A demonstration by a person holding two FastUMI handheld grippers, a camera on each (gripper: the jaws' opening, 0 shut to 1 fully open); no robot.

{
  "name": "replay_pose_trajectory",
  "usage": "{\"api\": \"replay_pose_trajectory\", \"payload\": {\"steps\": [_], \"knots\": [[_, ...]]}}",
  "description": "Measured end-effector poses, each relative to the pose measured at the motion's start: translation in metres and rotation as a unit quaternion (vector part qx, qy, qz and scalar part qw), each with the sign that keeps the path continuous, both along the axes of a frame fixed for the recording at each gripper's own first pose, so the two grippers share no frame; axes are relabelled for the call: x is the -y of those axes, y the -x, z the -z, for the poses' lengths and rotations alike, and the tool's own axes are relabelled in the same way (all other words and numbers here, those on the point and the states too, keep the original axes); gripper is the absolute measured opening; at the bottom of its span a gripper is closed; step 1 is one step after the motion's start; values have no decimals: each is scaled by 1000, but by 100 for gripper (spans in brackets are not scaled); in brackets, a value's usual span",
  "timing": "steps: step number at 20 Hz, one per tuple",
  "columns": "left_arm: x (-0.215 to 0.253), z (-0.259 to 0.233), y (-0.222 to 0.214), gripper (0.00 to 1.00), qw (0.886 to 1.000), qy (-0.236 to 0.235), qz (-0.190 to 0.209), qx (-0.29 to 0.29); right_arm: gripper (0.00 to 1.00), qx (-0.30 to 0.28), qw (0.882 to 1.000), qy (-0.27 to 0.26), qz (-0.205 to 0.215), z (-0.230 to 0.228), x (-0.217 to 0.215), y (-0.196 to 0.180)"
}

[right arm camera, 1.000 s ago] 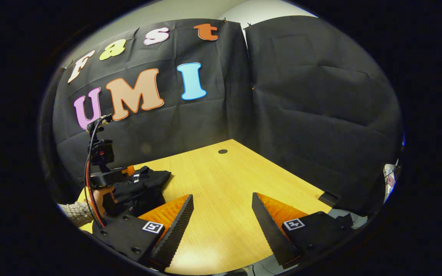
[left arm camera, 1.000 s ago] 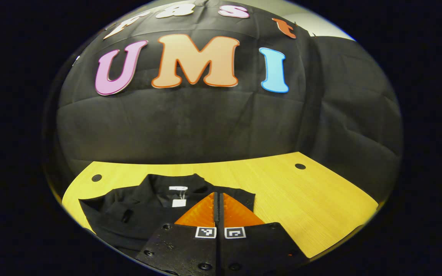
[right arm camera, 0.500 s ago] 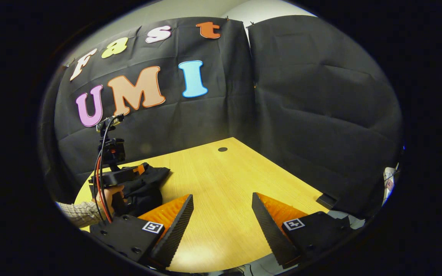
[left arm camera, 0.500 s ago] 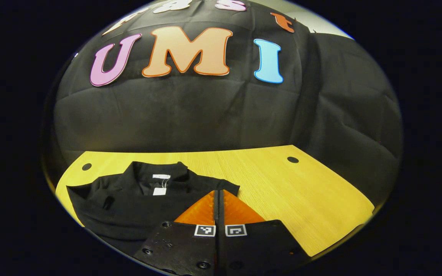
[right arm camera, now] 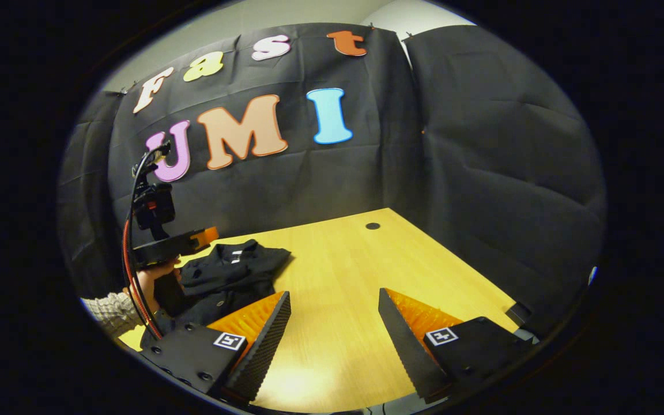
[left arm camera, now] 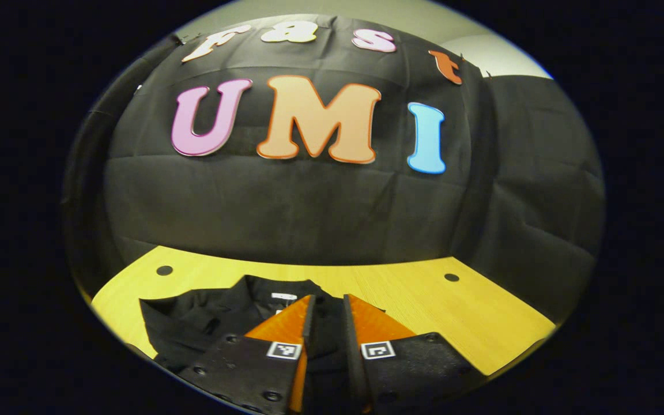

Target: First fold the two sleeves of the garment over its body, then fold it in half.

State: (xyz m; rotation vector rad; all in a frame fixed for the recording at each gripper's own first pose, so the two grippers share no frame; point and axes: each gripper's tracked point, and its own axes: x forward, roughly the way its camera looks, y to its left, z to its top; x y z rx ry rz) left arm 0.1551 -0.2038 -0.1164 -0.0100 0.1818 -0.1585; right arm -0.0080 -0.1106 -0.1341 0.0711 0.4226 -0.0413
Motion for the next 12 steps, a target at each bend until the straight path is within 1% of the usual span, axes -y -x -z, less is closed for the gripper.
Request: {"api": "replay_pose_trajectory", "payload": {"steps": [2,6,9,12], "knots": [[-23,-19,11,48,1000,-6,-14,20,97,-6,999,4,-31,5,-17,0],[-91,-45,38,99,996,-21,-74,50,98,-27,995,11,-99,23,-55,8],[-142,-52,64,93,992,-23,-111,49,98,-42,988,24,-144,39,-83,19],[-193,-51,94,93,989,-38,-132,47,98,-55,980,36,-188,54,-111,31]]}}
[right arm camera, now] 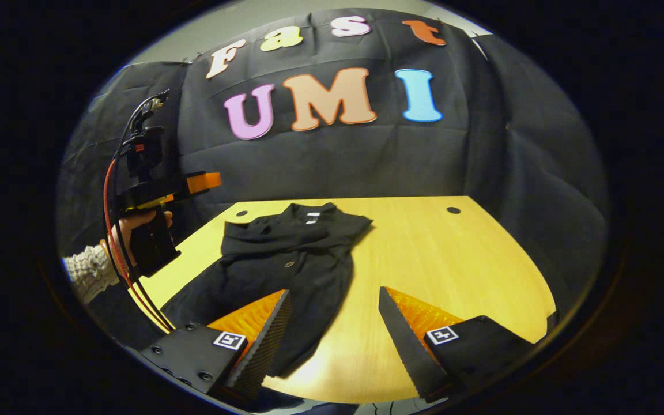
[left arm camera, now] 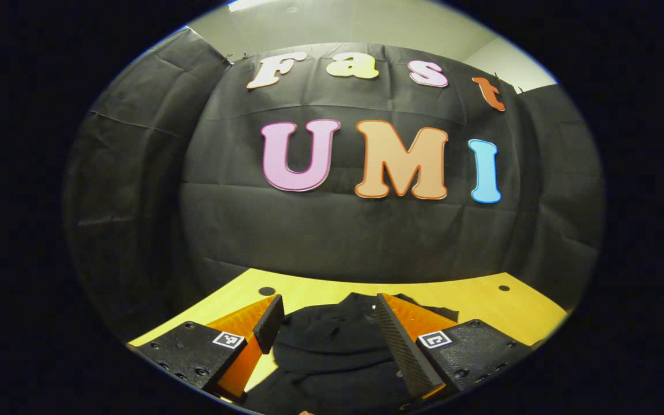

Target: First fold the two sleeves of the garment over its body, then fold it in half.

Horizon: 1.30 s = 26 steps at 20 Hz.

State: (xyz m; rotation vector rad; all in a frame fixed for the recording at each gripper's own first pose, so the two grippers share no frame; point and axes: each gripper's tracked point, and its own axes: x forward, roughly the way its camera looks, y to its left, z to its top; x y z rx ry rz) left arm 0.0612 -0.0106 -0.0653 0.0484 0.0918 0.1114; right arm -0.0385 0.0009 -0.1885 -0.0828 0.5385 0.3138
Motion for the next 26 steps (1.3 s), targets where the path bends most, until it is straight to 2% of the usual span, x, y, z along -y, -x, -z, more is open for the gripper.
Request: {"api": "replay_pose_trajectory", "payload": {"steps": [1,2,3,5,11,17,19,20,23,24,26], "knots": [[-15,0,9,93,1000,-7,-3,-2,98,-5,1000,5,-13,6,-8,3],[-28,4,19,93,1000,-15,-5,-7,93,-10,1000,11,-24,13,-15,7],[-41,8,30,92,1000,-25,-8,-15,98,-17,999,15,-33,19,-22,11],[-63,22,52,92,999,-40,-6,-35,98,-29,998,23,-46,35,-31,17],[-97,92,122,93,990,-49,-2,-129,98,-67,995,47,-55,75,-53,33],[-88,150,175,95,975,-26,39,-219,98,-104,991,71,-37,113,-58,54],[-82,167,189,95,966,-41,66,-248,98,-116,990,77,-33,125,-60,62],[-81,175,194,95,961,-51,80,-260,93,-121,989,82,-31,130,-60,65],[-77,189,206,96,952,-62,108,-281,93,-136,986,89,-21,144,-62,73],[-75,195,212,95,949,-60,114,-289,98,-140,986,89,-19,148,-64,76],[-73,206,222,95,943,-59,123,-305,98,-147,984,96,-15,156,-66,79]]}}
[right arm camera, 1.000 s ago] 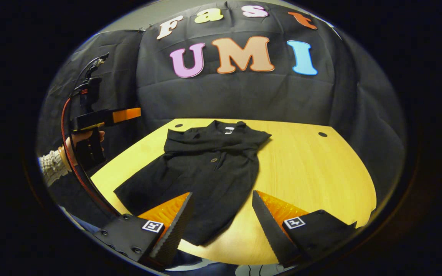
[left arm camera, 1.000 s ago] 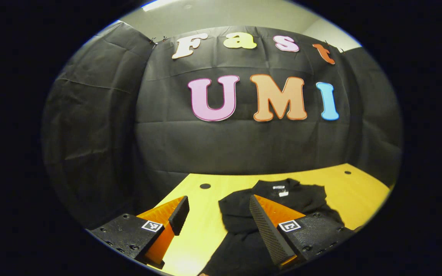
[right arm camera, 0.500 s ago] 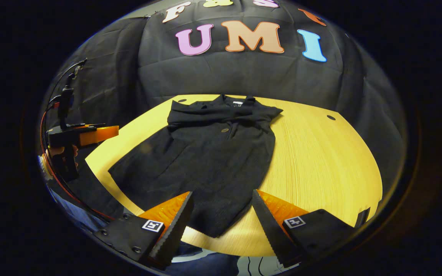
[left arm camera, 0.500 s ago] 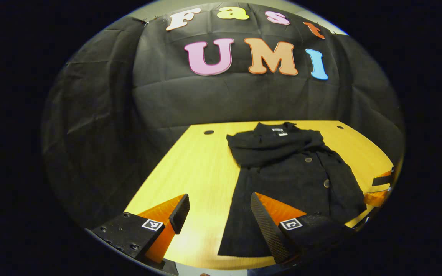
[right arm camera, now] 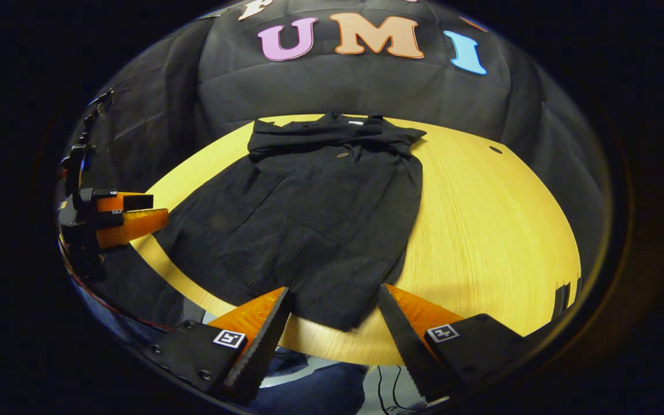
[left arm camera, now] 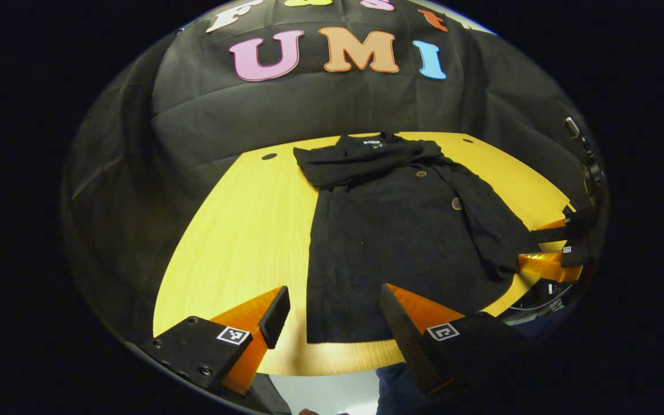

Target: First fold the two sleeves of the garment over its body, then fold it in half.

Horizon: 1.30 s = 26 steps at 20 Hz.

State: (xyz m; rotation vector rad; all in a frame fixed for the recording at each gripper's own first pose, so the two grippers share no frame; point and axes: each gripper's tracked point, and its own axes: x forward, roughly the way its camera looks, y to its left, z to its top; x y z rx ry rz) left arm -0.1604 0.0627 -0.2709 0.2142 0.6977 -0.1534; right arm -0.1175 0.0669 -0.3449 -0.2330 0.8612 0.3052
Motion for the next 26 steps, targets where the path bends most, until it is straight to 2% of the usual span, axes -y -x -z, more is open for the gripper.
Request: {"api": "replay_pose_trajectory", "payload": {"steps": [4,9,15,16,17,18,19,20,21,22,23,24,25,26], "knots": [[4,13,13,95,1000,-2,20,-19,98,0,1000,0,13,3,-1,4],[7,25,19,96,999,12,22,-37,98,2,1000,0,21,4,-2,4],[15,30,21,93,998,28,36,-46,98,6,1000,0,15,6,-4,4],[17,29,20,95,998,29,38,-46,98,6,1000,0,9,7,-4,3],[18,29,20,86,998,28,39,-49,98,3,1000,0,5,6,-5,3],[22,31,20,85,997,34,46,-51,93,0,1000,-1,1,6,-6,3],[26,32,21,78,997,33,49,-54,89,-2,1000,1,-5,7,-8,2],[29,32,21,71,997,35,53,-54,80,-4,1000,2,-12,8,-12,3],[32,32,20,59,996,35,54,-55,79,-4,1000,2,-19,7,-14,3],[34,32,20,52,996,36,55,-55,65,-5,1000,2,-24,7,-16,5],[36,32,19,42,996,37,56,-55,60,-6,1000,1,-25,7,-18,4],[39,34,16,29,996,39,56,-55,50,-9,1000,-1,-25,7,-18,5],[41,33,14,23,996,40,55,-55,37,-14,1000,-5,-27,7,-21,5],[41,34,12,9,996,36,55,-57,25,-18,999,-6,-25,7,-22,5]]}}
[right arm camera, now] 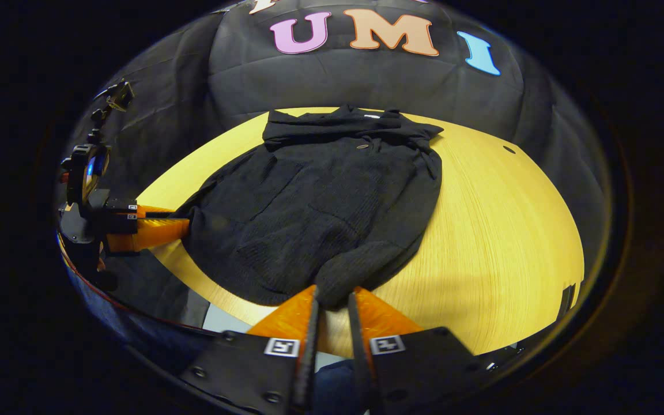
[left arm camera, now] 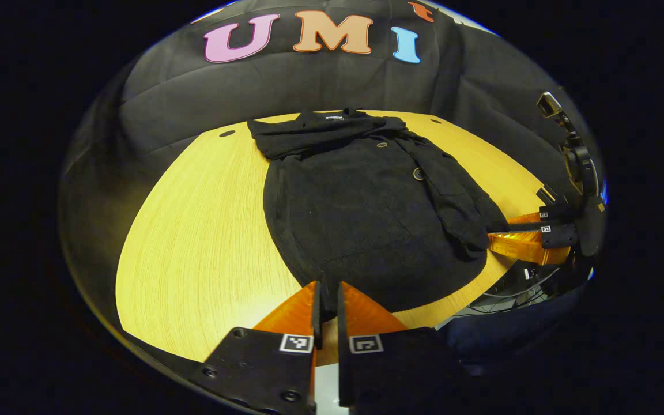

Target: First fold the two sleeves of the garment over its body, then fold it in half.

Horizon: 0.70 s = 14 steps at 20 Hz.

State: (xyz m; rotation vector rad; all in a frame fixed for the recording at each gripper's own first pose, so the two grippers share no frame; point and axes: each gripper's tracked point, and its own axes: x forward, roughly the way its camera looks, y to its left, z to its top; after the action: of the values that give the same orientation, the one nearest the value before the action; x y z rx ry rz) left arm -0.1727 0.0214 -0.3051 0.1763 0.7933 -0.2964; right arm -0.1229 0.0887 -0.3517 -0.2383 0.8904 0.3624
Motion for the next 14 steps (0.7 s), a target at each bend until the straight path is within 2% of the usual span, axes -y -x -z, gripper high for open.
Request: {"api": "replay_pose_trajectory", "payload": {"steps": [1,2,3,4,10,14], "knots": [[1,1,-1,5,1000,-5,4,-1,13,-3,1000,1,-2,1,-1,0],[2,1,-2,2,1000,-8,6,-2,13,-7,1000,0,0,0,-3,-1],[1,0,-2,2,1000,-8,6,-2,3,-8,1000,-2,1,1,-2,-1],[0,1,-3,1,1000,-8,3,-2,6,-8,1000,-3,1,0,-2,-2],[1,1,-6,0,1000,-23,17,-11,6,-29,999,-18,16,0,-4,-3],[-2,-3,-19,0,1000,-21,2,-10,6,-44,998,-35,26,-6,-5,-6]]}}
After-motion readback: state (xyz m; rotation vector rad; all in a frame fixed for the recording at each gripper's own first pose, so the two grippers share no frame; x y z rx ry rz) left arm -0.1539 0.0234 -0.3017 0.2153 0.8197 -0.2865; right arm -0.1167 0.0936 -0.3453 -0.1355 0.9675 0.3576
